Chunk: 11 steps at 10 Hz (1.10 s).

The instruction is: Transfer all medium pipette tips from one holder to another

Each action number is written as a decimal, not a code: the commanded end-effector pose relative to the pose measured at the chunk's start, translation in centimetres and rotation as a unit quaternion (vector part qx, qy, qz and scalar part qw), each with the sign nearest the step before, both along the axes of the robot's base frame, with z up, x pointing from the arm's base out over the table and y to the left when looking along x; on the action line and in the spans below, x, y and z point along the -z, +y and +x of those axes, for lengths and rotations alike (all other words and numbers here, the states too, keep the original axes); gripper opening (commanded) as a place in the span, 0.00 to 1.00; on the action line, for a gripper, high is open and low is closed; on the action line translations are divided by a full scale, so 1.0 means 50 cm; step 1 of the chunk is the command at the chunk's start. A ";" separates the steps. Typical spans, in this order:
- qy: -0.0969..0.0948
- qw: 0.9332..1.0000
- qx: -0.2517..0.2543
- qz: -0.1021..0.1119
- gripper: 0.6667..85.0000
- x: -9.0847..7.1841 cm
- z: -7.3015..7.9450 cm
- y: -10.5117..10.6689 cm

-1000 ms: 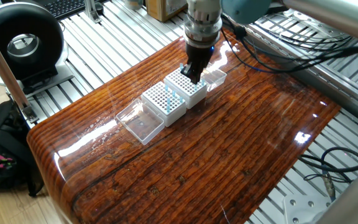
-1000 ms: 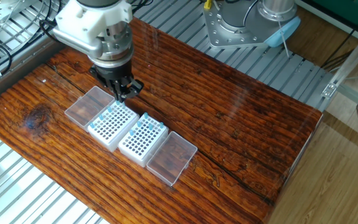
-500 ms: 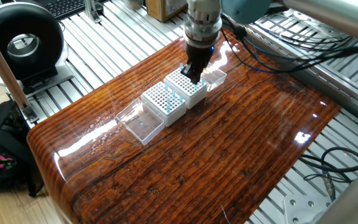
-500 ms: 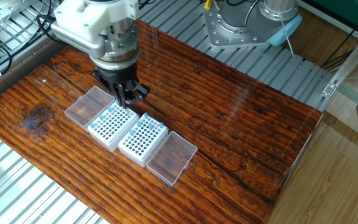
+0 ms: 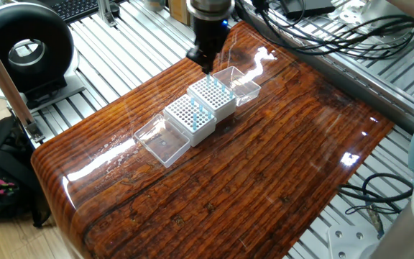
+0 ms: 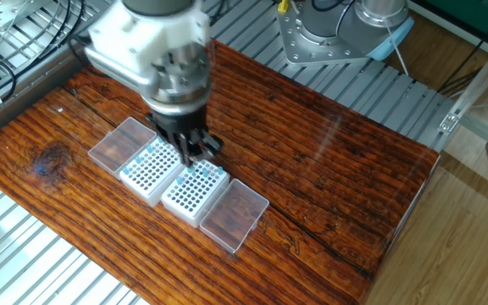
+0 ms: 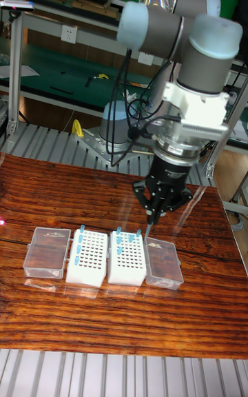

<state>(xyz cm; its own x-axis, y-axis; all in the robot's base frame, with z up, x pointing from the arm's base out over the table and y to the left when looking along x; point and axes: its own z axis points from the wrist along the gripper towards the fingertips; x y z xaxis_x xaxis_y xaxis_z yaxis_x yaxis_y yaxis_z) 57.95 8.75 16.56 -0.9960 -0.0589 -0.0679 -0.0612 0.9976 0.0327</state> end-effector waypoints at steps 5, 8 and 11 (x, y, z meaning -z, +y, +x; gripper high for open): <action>0.017 1.000 0.021 -0.015 0.01 0.062 -0.037 0.024; 0.015 1.000 0.017 -0.020 0.00 0.078 -0.047 0.008; 0.013 1.000 0.014 -0.021 0.00 0.086 -0.045 0.002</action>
<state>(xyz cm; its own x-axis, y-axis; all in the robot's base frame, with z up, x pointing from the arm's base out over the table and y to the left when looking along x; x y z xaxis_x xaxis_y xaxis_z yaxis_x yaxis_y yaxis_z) 55.78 8.94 12.64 -0.9987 -0.0341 -0.0383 -0.0335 0.9993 -0.0143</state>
